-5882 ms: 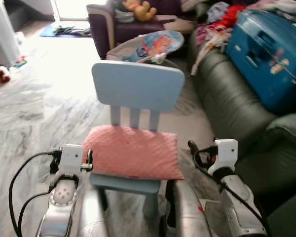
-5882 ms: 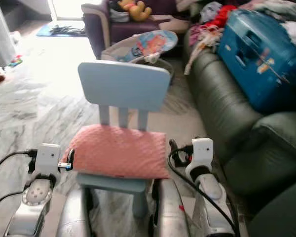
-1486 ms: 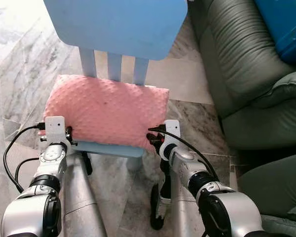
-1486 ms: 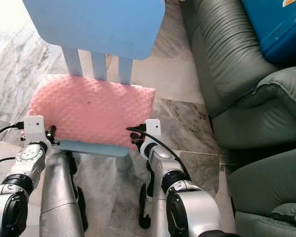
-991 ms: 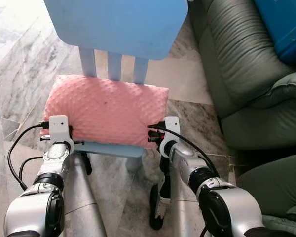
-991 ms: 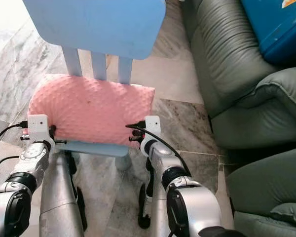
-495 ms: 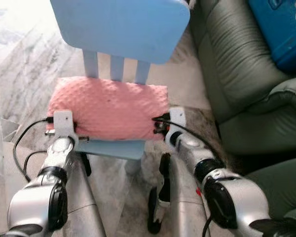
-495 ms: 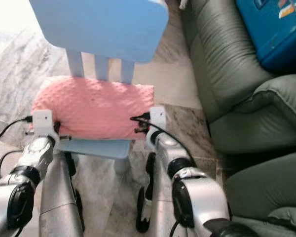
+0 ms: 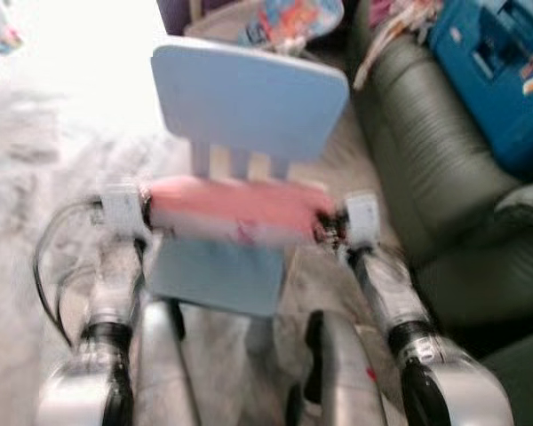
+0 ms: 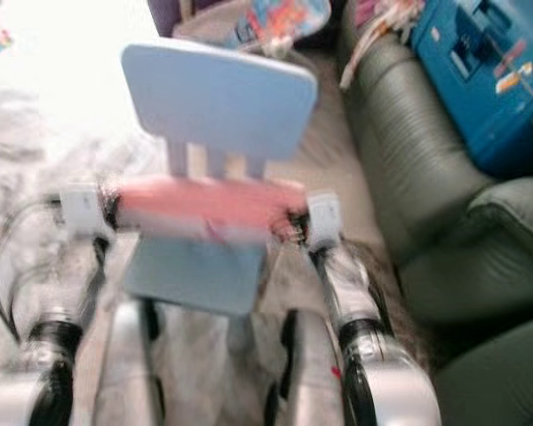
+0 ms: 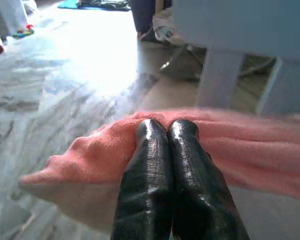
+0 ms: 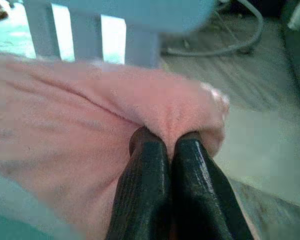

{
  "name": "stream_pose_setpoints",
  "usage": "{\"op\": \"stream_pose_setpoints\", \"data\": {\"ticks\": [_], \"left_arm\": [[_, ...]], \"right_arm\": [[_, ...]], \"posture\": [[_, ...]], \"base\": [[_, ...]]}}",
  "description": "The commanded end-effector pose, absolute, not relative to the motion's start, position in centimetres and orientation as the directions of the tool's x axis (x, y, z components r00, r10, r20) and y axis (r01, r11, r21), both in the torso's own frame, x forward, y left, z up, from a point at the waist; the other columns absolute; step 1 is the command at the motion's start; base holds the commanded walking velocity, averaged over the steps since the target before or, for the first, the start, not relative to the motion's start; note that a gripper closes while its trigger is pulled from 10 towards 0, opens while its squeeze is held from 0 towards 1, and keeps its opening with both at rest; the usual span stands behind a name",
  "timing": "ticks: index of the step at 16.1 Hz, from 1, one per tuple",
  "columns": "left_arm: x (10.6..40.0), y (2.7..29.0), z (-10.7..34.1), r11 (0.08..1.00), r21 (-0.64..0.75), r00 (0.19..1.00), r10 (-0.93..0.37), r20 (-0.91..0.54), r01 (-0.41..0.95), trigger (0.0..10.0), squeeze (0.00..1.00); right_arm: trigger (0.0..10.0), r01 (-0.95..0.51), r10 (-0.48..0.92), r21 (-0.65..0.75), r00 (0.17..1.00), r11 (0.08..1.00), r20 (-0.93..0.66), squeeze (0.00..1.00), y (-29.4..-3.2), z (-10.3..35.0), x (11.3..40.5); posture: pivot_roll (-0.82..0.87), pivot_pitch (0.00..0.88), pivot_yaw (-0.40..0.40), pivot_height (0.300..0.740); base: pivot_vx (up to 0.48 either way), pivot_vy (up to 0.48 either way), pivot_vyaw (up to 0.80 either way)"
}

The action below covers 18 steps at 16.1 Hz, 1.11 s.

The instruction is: Move the pillow to the sofa

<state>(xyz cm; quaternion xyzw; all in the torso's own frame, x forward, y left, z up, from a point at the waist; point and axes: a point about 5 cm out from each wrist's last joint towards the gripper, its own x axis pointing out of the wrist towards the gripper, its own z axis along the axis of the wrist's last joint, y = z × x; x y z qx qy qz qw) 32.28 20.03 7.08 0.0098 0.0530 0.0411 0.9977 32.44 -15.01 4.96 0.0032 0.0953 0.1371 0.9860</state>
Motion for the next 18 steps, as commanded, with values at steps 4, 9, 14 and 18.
{"op": "stream_pose_setpoints", "data": {"ticks": [4, 9, 14, 18], "left_arm": [[29.2, 16.9, 7.7, 0.999, 0.030, 0.999, 0.031, -0.012, -0.031, 0.0, 0.00], [24.4, 17.3, 6.8, 0.990, 0.130, 0.996, 0.065, -0.062, -0.057, 0.0, 0.00], [25.3, 16.3, 7.5, 0.983, 0.184, 0.997, 0.035, -0.064, -0.023, 10.0, 0.00], [26.2, 15.5, 8.6, 0.979, 0.202, 0.999, 0.025, -0.029, -0.019, 10.0, 0.00]], "right_arm": [[0.0, -0.210, 0.210, -0.011, 0.977, 0.978, -0.038, 0.00, -15.7, 5.9, 30.1], [3.3, -0.156, 0.155, -0.048, 0.988, 0.987, -0.025, 0.00, -17.1, 5.8, 26.2], [10.0, -0.128, 0.128, -0.030, 0.992, 0.991, -0.001, 0.00, -17.1, 6.8, 26.1], [10.0, -0.143, 0.143, -0.007, 0.990, 0.990, 0.000, 0.00, -16.5, 7.2, 26.6]], "posture": [[0.08, 0.000, -0.048, 0.518], [0.07, 0.000, -0.033, 0.518], [0.05, 0.000, -0.016, 0.527], [0.04, 0.000, -0.011, 0.562]], "base": [[0.000, 0.000, 0.00], [0.000, 0.000, 0.00], [0.000, 0.000, 0.00], [0.000, 0.000, 0.00]]}}
